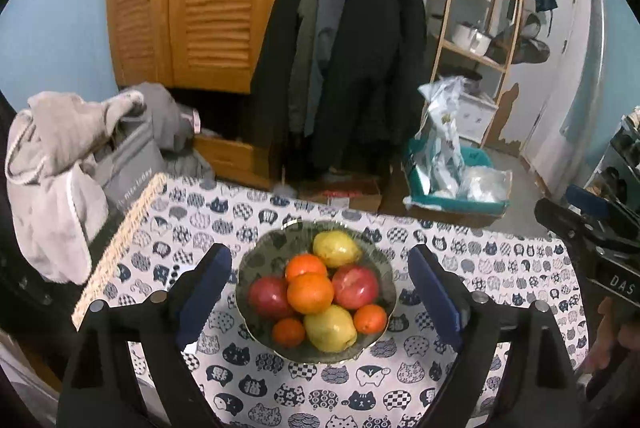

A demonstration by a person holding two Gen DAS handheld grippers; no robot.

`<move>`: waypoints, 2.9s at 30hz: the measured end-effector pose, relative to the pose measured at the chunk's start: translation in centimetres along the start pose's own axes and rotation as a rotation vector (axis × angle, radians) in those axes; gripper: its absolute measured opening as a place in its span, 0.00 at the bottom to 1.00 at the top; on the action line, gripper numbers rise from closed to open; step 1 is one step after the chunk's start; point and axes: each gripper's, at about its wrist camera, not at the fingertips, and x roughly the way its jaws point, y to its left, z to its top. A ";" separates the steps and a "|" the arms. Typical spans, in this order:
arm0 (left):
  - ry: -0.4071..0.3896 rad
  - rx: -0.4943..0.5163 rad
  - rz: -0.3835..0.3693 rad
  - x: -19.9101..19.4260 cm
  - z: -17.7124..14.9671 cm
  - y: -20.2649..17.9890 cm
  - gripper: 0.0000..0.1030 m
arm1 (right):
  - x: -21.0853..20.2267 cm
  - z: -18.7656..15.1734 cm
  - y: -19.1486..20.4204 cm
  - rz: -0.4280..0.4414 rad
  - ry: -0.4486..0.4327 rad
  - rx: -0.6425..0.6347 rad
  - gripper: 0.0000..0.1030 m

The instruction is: Organize fruits

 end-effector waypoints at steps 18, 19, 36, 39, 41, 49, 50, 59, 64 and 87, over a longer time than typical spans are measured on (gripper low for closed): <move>-0.204 0.037 0.019 -5.7 2.3 -2.0 0.99 | -6.6 0.6 -1.6 -0.065 -0.203 0.004 0.80; -0.208 0.037 0.018 -5.8 2.3 -2.1 0.99 | -6.8 0.6 -1.8 -0.066 -0.207 0.005 0.80; -0.219 0.061 0.044 -5.9 2.3 -3.3 0.99 | -6.7 0.2 -3.0 -0.075 -0.202 0.023 0.80; -0.219 0.060 0.044 -5.9 2.3 -3.3 0.99 | -6.6 0.2 -3.0 -0.076 -0.201 0.020 0.80; -0.220 0.061 0.042 -5.9 2.3 -3.3 0.99 | -6.6 0.2 -3.0 -0.075 -0.201 0.022 0.80; -0.221 0.059 0.043 -6.0 2.4 -3.2 0.99 | -6.6 0.2 -2.9 -0.076 -0.200 0.019 0.80; -0.221 0.059 0.044 -6.0 2.4 -3.2 0.99 | -6.6 0.3 -2.9 -0.078 -0.200 0.019 0.80; -0.222 0.060 0.045 -6.0 2.3 -2.9 0.99 | -6.5 0.2 -2.8 -0.075 -0.199 0.017 0.80; -0.220 0.061 0.045 -6.0 2.4 -2.9 0.99 | -6.5 0.2 -2.8 -0.075 -0.198 0.017 0.80; -0.237 0.067 0.075 -6.7 2.6 -3.0 0.99 | -6.5 0.1 -2.7 -0.074 -0.196 0.012 0.80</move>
